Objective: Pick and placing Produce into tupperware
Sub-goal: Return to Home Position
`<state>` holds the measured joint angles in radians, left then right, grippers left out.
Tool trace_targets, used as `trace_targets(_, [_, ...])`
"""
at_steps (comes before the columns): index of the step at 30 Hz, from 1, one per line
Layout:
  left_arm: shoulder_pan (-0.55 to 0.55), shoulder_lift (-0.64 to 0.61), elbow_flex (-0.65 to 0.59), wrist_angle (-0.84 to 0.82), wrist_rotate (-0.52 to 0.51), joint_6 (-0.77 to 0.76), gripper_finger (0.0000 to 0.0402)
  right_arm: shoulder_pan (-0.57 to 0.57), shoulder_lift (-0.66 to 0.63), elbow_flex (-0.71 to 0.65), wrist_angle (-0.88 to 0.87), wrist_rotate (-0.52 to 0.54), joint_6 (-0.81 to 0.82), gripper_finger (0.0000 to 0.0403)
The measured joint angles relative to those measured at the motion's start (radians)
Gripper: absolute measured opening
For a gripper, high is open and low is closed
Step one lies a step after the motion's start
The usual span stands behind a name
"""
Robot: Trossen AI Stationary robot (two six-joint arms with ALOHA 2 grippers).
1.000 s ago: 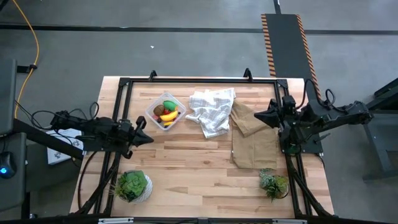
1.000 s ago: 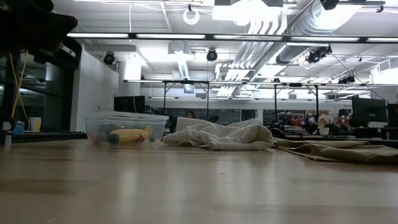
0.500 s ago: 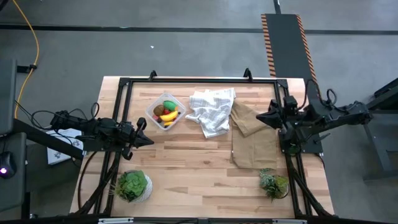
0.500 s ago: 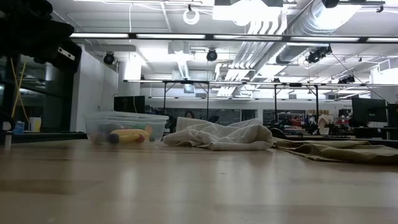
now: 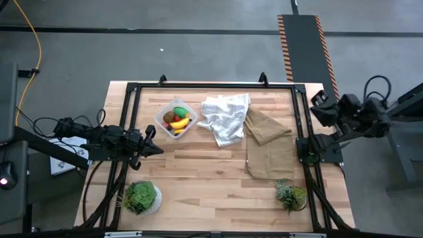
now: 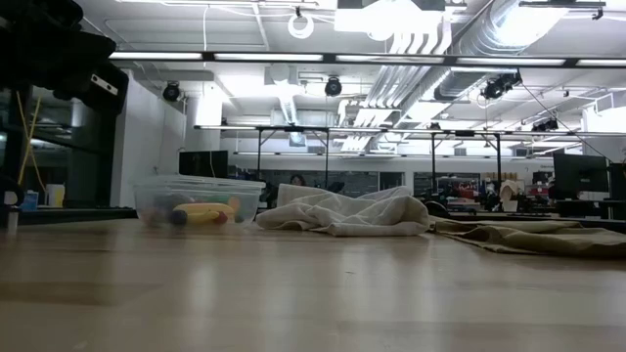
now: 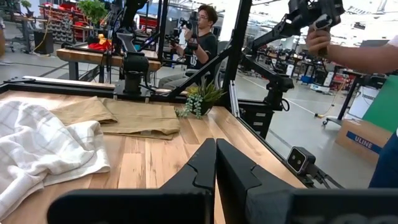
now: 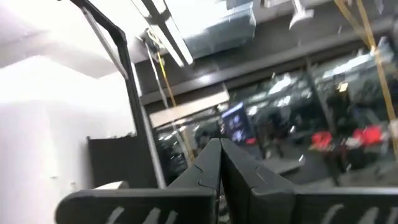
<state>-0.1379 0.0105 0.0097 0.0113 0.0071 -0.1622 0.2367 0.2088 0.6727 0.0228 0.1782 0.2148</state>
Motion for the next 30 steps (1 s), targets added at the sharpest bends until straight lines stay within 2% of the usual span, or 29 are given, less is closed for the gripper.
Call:
trace_targets(9, [0.000,0.000,0.000,0.000,0.000,-0.001,0.0001,0.000,-0.044,-0.007,-0.038,0.018,-0.172,0.0000])
trace_targets(12, [0.000,0.000,0.000,0.000,0.000,-0.001,0.0001,0.000,-0.104,-0.084,0.012,-0.005,-0.190,0.0000])
trace_targets(15, [0.000,0.000,0.000,0.001,0.000,-0.001,0.0003,0.000,-0.206,-0.218,0.116,-0.003,-0.190,0.0000])
trace_targets(16, [0.000,0.000,0.000,0.001,0.000,-0.001,0.0003,-0.001,-0.204,-0.255,0.187,-0.001,-0.190,0.0000])
trace_targets(21, [0.000,0.005,0.001,-0.001,0.000,-0.001,0.0001,0.000,-0.196,-0.330,0.261,0.015,-0.219,0.0000])
trace_targets(25, [0.000,0.013,0.001,-0.001,0.001,-0.001,0.0003,-0.001,-0.205,-0.425,0.442,-0.046,-0.247,0.0000])
trace_targets(30, [0.000,0.013,0.001,0.000,0.001,-0.001,0.0001,-0.001,-0.203,-0.578,0.645,0.015,-0.268,0.0000])
